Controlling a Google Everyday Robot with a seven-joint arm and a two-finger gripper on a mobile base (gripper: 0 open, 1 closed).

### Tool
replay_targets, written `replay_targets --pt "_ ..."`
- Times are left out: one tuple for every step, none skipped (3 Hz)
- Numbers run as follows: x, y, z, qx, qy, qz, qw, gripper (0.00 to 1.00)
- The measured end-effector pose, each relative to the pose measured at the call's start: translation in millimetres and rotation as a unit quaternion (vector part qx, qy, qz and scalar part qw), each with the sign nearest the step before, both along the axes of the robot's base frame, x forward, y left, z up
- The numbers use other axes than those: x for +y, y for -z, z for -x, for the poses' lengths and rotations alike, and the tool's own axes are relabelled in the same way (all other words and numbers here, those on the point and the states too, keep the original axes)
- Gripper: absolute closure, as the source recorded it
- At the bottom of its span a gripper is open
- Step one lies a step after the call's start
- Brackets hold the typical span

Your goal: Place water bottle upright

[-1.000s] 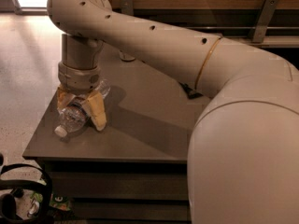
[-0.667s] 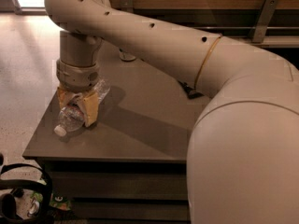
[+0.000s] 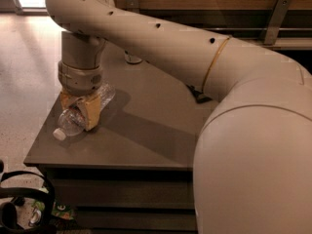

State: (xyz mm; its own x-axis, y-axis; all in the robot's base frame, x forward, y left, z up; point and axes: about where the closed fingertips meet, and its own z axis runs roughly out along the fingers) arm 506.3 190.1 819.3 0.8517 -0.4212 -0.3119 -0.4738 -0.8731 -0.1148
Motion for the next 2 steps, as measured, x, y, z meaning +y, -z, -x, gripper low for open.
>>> replay_targets --pt "-4 -19 -11 0.013 0.022 -0.037 0.9990 1.00" --pt "-30 -56 -30 0.023 0.075 -0.070 0.9944 1.00"
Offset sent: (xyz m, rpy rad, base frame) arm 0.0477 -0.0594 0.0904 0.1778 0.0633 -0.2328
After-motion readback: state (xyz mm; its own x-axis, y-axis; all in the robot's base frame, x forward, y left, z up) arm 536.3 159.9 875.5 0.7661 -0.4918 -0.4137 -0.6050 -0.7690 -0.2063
